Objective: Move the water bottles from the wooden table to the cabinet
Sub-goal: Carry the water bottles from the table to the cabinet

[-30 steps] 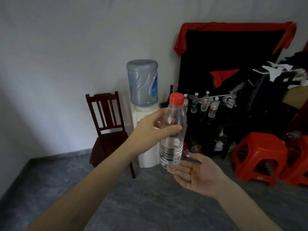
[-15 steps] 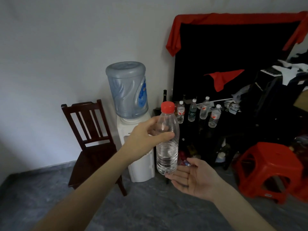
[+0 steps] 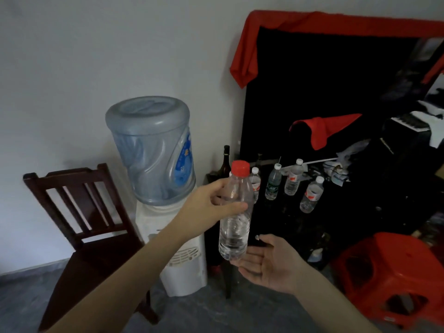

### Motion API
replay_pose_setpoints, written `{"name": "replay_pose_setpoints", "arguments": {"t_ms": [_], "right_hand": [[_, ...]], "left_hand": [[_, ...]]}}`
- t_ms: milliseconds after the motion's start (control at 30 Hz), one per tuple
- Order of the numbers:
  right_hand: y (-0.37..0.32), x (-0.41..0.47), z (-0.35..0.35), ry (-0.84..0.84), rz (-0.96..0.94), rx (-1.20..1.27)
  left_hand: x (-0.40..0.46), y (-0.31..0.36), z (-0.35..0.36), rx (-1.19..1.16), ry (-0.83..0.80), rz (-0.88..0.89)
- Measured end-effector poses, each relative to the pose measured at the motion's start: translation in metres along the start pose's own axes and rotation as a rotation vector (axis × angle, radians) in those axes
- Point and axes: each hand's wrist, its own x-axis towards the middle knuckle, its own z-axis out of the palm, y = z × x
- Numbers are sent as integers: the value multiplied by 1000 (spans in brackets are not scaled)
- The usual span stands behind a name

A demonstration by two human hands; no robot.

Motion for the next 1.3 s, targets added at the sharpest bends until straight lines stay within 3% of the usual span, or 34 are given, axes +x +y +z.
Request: {"name": "replay_pose_setpoints", "arguments": {"t_ms": [433, 700, 933, 1300], "right_hand": [[-123, 102, -92, 56, 96, 41], [-195, 205, -158, 9, 251, 65], [-206, 296, -190, 20, 341, 143], [-204, 376, -189, 168, 206, 184]], "left_hand": [[148, -62, 77, 8, -18, -56], [216, -120, 136, 29, 99, -190], [241, -190, 181, 12, 175, -314], [272, -264, 207, -35, 257, -315]]}}
